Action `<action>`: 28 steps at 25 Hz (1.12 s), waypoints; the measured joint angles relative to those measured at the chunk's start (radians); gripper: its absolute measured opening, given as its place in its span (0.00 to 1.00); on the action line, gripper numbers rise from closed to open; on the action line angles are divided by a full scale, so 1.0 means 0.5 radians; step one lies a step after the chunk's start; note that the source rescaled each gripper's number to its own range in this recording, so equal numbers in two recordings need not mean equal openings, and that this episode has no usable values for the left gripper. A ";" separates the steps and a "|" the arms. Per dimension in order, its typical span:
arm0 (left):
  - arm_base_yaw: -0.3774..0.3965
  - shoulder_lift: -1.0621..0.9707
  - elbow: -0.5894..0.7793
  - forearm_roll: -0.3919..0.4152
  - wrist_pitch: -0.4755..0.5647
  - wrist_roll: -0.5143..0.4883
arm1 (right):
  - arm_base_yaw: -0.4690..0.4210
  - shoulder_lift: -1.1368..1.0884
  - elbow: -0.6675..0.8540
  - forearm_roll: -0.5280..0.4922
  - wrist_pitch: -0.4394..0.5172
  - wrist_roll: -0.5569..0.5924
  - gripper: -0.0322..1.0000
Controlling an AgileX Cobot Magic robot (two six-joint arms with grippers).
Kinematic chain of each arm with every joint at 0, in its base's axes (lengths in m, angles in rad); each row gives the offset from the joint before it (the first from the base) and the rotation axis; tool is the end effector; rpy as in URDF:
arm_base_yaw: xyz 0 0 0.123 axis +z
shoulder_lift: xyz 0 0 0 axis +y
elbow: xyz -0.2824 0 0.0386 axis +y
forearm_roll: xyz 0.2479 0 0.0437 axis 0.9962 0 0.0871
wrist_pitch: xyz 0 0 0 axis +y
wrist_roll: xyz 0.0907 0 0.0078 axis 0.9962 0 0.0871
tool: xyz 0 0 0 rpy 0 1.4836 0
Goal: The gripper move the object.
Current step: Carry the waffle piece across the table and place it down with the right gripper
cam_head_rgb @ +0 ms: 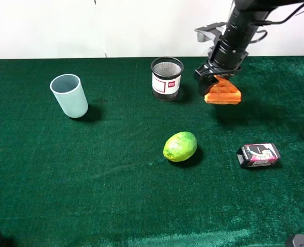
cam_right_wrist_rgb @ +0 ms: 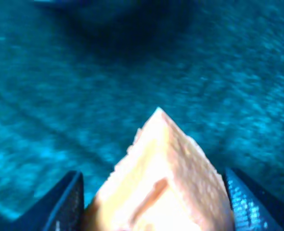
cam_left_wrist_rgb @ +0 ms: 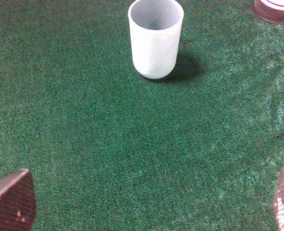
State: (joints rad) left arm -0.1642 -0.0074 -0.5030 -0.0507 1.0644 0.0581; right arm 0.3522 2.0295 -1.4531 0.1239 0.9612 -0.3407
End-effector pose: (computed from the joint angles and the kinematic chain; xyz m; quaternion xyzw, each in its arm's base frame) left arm -0.0071 -0.0029 0.2777 0.0956 0.8458 -0.0531 0.5221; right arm 0.3745 0.1475 0.1708 -0.3079 0.9481 0.0531 0.0597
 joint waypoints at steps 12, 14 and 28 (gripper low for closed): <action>0.000 0.000 0.000 0.000 0.000 0.000 | 0.388 -0.132 0.000 -0.008 0.126 0.049 0.03; 0.000 0.000 0.000 0.000 0.000 0.000 | 0.469 -0.141 0.000 -0.006 0.129 0.049 0.03; 0.000 0.000 0.000 0.000 0.000 0.000 | 0.921 -0.145 0.000 -0.005 -0.063 0.050 0.03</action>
State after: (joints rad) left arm -0.1642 -0.0074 -0.5030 -0.0507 1.0644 0.0581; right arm 0.8129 1.9570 -1.4531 0.1216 0.9298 -0.3156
